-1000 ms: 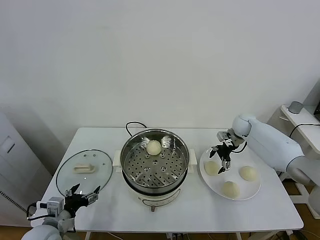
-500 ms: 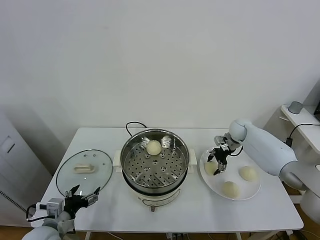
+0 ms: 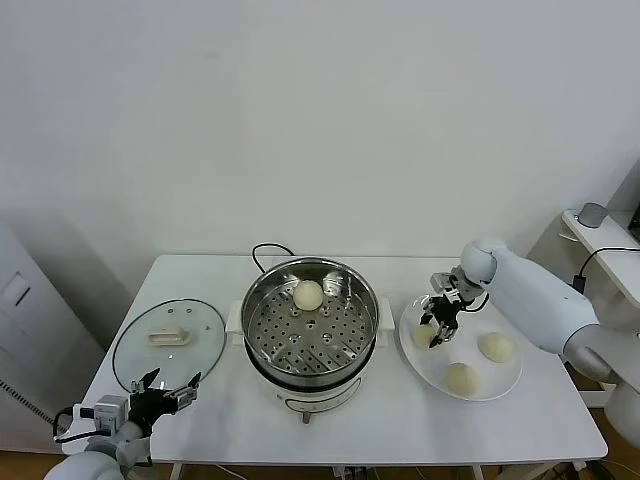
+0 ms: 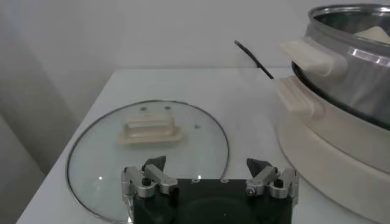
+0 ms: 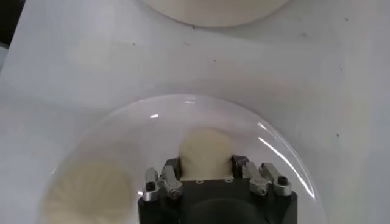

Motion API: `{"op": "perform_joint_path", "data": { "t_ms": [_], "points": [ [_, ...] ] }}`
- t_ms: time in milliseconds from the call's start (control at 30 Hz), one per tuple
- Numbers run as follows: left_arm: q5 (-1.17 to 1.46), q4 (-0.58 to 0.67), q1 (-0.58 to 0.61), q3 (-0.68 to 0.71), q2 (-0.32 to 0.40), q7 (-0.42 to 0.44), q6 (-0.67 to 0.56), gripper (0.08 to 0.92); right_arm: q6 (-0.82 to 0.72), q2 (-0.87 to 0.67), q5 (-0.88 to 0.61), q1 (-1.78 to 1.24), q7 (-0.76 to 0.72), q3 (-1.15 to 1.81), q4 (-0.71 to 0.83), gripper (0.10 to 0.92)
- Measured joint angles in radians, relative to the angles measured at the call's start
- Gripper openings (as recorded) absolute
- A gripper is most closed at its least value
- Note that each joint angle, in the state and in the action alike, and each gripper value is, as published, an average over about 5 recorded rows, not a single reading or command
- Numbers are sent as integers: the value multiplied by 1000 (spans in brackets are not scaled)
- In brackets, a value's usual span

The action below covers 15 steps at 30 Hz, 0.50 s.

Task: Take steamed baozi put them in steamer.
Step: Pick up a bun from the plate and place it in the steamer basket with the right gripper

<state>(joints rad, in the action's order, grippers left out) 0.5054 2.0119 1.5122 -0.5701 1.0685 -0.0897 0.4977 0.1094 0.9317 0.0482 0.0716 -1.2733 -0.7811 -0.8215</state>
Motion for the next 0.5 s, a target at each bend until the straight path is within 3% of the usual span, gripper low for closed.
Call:
{"op": "perform_joint_path", "data": {
  "t_ms": [500],
  "points": [
    [-12, 10, 6, -5, 3, -4, 3, 823, -167, -141, -362, 379, -9, -344, -262, 509]
  ]
}}
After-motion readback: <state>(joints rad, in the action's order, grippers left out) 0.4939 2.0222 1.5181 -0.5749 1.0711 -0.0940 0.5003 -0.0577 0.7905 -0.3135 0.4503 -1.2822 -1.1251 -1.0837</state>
